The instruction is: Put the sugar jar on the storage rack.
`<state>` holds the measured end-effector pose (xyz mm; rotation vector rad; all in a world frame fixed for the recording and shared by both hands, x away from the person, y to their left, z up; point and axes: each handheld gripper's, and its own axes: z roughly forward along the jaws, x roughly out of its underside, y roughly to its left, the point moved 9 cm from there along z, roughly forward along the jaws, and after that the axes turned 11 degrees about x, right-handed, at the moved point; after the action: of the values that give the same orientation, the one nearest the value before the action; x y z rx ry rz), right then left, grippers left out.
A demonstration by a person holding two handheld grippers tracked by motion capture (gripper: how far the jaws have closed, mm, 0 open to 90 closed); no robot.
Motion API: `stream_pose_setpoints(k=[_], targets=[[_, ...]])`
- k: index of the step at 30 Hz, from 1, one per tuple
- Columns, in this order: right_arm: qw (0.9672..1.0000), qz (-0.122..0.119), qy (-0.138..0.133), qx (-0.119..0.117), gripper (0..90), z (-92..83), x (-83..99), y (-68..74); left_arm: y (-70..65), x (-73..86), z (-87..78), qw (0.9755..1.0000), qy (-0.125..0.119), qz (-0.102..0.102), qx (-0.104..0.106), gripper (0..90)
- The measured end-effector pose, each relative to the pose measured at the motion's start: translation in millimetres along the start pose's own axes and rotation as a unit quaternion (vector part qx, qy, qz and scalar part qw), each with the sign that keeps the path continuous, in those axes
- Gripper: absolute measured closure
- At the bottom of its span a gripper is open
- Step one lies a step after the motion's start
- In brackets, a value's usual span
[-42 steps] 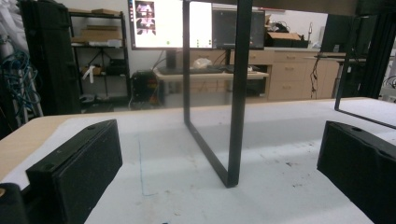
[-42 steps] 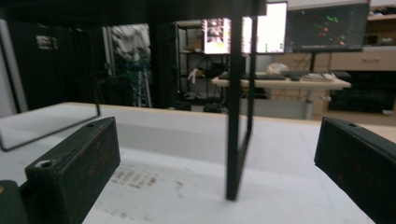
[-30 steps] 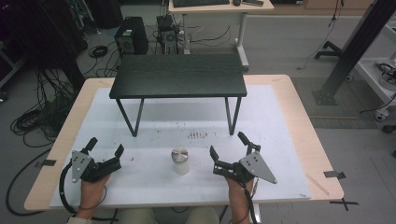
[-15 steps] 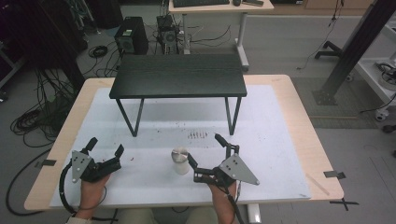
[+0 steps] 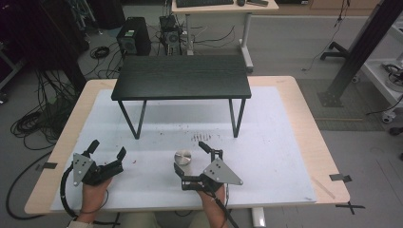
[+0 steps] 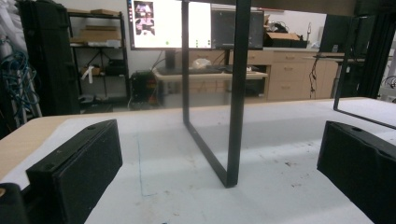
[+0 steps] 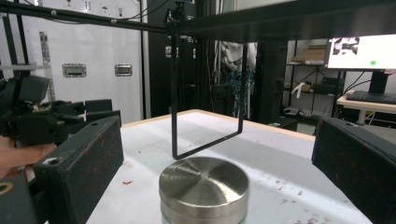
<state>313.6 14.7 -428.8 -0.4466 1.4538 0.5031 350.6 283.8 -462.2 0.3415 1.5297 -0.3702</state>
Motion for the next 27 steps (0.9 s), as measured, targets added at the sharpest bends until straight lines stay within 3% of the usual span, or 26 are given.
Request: stream_pose_setpoints(k=[9, 19, 27], targets=[[0.9997, 0.002, 0.021, -0.009, 4.1, 11.0, 28.4, 7.6, -0.1, -0.1, -0.1, 1.0000, 0.000, 0.000, 0.000, 0.2], [0.9996, 0.009, 0.025, -0.010, 4.0, 12.3, 36.5, 6.8, -0.2, -0.3, -0.6, 1.0000, -0.002, 0.001, 0.000, 0.2], [0.9997, 0.000, 0.023, -0.006, 4.0, 11.6, 37.3, 7.1, -0.2, -0.3, -0.7, 1.0000, -0.003, 0.000, 0.000, 0.2]])
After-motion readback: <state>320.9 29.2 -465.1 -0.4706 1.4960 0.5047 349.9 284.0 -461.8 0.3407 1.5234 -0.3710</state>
